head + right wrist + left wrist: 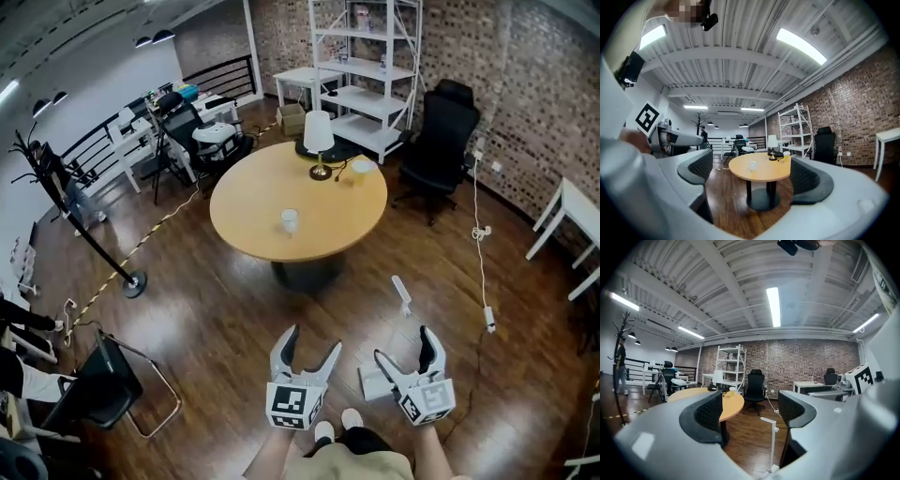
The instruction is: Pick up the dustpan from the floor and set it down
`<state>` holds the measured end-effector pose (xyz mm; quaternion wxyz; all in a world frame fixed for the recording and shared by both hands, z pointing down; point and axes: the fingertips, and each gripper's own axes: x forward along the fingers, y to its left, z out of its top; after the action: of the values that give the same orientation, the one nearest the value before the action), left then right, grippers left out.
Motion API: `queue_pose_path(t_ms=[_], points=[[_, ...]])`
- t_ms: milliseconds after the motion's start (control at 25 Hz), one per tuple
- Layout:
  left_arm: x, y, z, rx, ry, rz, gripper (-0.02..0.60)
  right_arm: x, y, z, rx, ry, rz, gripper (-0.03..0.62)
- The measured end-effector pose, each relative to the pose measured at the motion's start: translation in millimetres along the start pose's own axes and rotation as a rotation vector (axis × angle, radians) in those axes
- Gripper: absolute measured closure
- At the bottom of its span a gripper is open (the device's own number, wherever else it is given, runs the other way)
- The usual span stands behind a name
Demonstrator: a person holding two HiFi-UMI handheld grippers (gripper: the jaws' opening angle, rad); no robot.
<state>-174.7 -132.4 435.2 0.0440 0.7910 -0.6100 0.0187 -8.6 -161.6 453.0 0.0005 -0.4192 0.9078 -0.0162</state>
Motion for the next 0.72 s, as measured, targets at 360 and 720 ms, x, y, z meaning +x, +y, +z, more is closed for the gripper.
queue_pose_path(t_ms=[360, 720], points=[[101.5, -67.4, -54.6, 0.024, 0.121, -0.219, 0.236, -35.1, -102.3, -91.5, 0.063, 0.153, -0.171, 0.075], [166.2, -99.2, -128.5, 0.018, 0.253, -0.333, 0.236, -52.0, -159.2, -193.7, 0.177, 0.281, -0.228, 0.075]])
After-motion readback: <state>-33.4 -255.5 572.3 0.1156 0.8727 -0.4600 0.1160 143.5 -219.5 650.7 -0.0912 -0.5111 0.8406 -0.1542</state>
